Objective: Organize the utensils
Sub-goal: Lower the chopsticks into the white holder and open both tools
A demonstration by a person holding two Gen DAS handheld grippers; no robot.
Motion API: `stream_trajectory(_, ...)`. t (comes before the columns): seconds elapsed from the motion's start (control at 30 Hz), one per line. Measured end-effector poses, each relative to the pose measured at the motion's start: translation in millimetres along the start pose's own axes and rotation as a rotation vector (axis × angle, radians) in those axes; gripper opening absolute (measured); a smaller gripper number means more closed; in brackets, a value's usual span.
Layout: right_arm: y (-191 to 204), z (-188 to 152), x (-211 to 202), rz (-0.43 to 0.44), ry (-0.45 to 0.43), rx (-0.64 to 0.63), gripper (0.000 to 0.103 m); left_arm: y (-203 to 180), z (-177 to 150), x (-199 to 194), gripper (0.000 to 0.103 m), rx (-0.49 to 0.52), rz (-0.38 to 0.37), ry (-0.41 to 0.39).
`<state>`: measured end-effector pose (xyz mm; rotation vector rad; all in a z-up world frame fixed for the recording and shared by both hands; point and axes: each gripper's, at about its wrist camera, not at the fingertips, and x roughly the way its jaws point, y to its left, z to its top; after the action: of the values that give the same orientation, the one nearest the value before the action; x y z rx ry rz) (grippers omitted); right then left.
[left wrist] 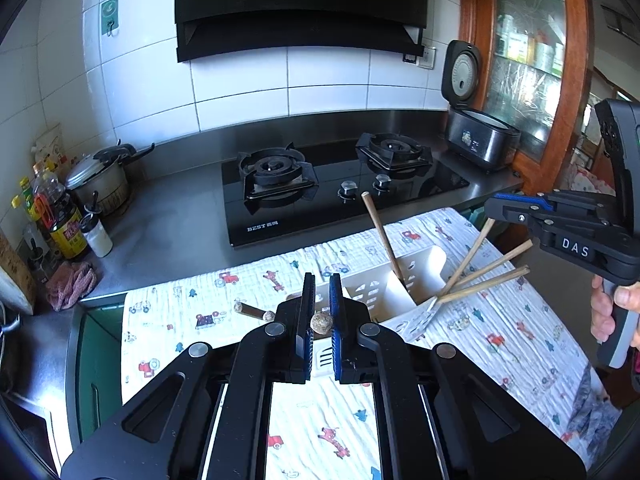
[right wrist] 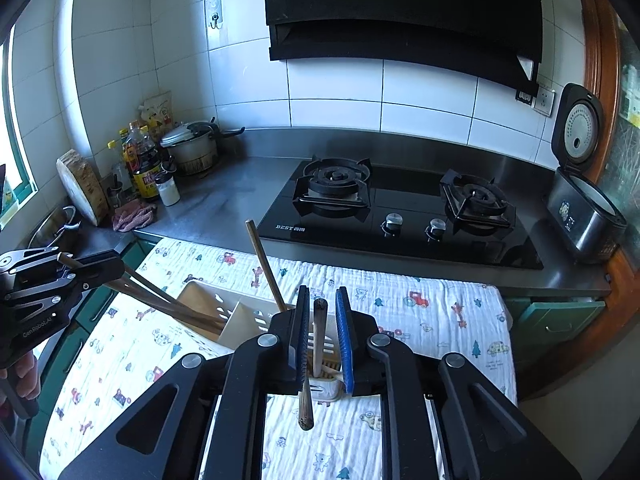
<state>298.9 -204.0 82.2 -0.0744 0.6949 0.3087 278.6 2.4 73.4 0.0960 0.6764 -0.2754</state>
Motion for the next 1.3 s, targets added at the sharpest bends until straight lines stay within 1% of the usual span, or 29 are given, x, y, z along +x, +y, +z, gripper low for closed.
stream_trajectory(0.07, -1, 1, -2, -0.001, -0.006, 0.001, 0.015, -3, 1, -2, 0.006, 0.008, -0.005, 0.001)
stream_trajectory(0.17, -3, 2, -6, -0.004, -0.016, 0.003, 0.021, -3, 3, -4, 0.006, 0.003, -0.01, -0.003)
stream_trajectory(0.33, -4, 4, -14, -0.007, -0.037, 0.001, 0.021, -5, 7, -8, 0.006, 0.024, -0.016, 0.01)
stream_trajectory(0.47, -5, 5, -21, -0.012, -0.059, -0.002, 0.022, -3, 18, -16, 0.006, 0.025, -0.032, 0.019)
stream_trajectory(0.57, -5, 6, -24, -0.01, -0.066, 0.002, 0.023, -3, 25, -11, 0.006, 0.04, -0.02, 0.063)
stream_trajectory(0.63, -4, 6, -25, -0.01, -0.069, 0.001, 0.025, -2, 27, -3, 0.006, 0.044, -0.034, 0.098)
stream_trajectory(0.73, 0, 5, -28, -0.014, -0.075, -0.011, 0.026, 2, 28, 12, 0.006, 0.022, -0.051, 0.139)
stream_trajectory(0.93, 10, 2, -39, -0.022, -0.101, -0.054, 0.031, 4, 27, 32, 0.007, 0.005, -0.055, 0.183)
stream_trajectory(1.03, 10, -1, -48, -0.012, -0.119, -0.059, 0.036, 3, 23, 34, 0.007, 0.003, -0.046, 0.182)
stream_trajectory(1.07, 11, -3, -52, -0.003, -0.128, -0.057, 0.039, 3, 22, 33, 0.008, 0.0, -0.038, 0.175)
stream_trajectory(1.13, 12, -7, -58, 0.009, -0.139, -0.053, 0.04, 5, 22, 31, 0.009, -0.006, -0.038, 0.163)
stream_trajectory(1.2, 14, -14, -65, 0.025, -0.147, -0.046, 0.042, 5, 22, 25, 0.012, -0.012, -0.033, 0.145)
stream_trajectory(1.27, 15, -21, -71, 0.039, -0.151, -0.037, 0.044, 4, 22, 17, 0.02, -0.011, -0.031, 0.117)
stream_trajectory(1.3, 15, -25, -73, 0.044, -0.153, -0.033, 0.045, 3, 22, 12, 0.021, -0.005, -0.02, 0.099)
